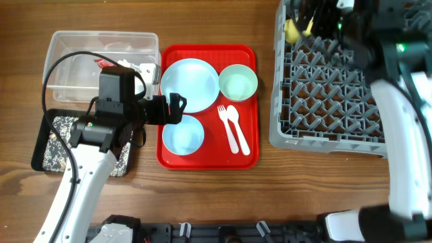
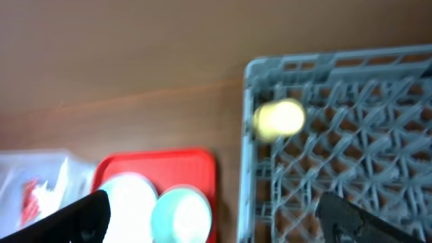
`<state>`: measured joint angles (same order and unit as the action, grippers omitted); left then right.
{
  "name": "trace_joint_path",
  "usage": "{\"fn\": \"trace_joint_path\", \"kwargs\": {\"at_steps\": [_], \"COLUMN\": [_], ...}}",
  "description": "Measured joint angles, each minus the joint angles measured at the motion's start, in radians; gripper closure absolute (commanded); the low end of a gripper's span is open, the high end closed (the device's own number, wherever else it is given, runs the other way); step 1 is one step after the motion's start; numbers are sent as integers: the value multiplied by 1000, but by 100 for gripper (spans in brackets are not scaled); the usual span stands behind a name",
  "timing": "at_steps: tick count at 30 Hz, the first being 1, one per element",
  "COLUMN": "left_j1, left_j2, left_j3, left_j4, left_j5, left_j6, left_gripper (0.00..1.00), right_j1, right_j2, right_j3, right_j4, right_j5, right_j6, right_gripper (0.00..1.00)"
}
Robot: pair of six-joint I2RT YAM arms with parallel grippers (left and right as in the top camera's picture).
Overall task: Sort waste into correct bins and load items into the dishwasher rack
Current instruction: 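Lower the yellow cup into the rack's far corner and open the right gripper, then withdraw the right gripper from the rack toward the red tray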
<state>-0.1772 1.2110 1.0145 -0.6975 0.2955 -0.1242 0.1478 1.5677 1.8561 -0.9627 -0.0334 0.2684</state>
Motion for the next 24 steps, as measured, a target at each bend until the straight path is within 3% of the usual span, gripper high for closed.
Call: {"fn": "trace_joint_path", "kwargs": {"at_steps": [6, 16, 24], "left_j1": [-43, -162, -175], "left_j2": [0, 0, 0], "left_j3": [0, 0, 0], "left_j4": [-50, -140, -140], "left_j5": [-16, -209, -246], "left_j6": [0, -90, -127], "left_gripper": [0, 0, 0], "right_j1": [80, 239, 350], "right_j2": [-23, -98, -362], "right_j3": [0, -25, -271], "right_j4": [-184, -351, -309], "right_j5": [-11, -34, -34], "right_j6": [0, 7, 61], "right_gripper": [2, 5, 4]}}
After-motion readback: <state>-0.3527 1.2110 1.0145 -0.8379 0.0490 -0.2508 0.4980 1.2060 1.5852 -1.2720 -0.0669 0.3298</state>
